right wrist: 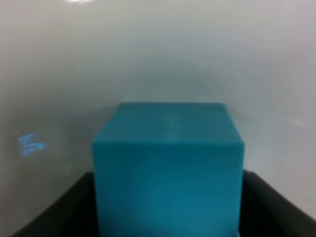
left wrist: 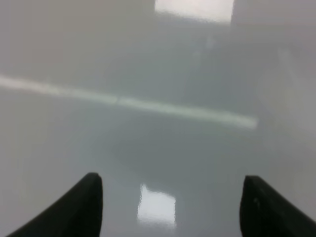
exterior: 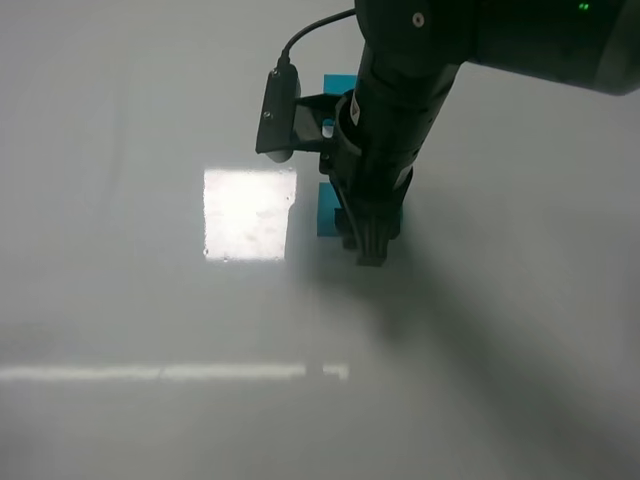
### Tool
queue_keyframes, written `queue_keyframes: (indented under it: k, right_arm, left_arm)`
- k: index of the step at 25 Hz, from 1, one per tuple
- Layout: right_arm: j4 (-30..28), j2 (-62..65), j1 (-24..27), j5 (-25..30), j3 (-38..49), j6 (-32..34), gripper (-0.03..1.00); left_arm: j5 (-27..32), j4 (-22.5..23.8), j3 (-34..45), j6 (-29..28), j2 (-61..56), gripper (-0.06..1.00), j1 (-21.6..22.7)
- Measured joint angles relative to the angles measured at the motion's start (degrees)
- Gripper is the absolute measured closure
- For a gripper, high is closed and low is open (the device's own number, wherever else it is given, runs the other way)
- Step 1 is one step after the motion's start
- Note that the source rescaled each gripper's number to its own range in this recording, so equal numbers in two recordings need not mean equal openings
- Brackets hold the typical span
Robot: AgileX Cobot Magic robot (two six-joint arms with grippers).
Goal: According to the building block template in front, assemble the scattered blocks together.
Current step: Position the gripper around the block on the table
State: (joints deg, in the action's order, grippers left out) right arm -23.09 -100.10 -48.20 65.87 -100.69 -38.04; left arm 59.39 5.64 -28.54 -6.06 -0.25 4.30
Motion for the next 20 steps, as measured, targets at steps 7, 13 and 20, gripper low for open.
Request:
queue_keyframes:
  k: [7,13,20]
  right_arm:
    - [0.0,0.3,0.0,0.1,0.0,-0.2,0.78]
    - [0.0,0.3,0.0,0.2,0.0,-0.7,0.79]
    - [0.0,0.3,0.0,0.4,0.0,-4.1,0.79]
  left_arm:
    - [0.0,0.0,0.0,0.0,0.0,0.37,0.0]
    - [0.0,0.0,0.0,0.0,0.0,0.37,0.0]
    - [0.0,0.0,0.0,0.0,0.0,0.37,0.0]
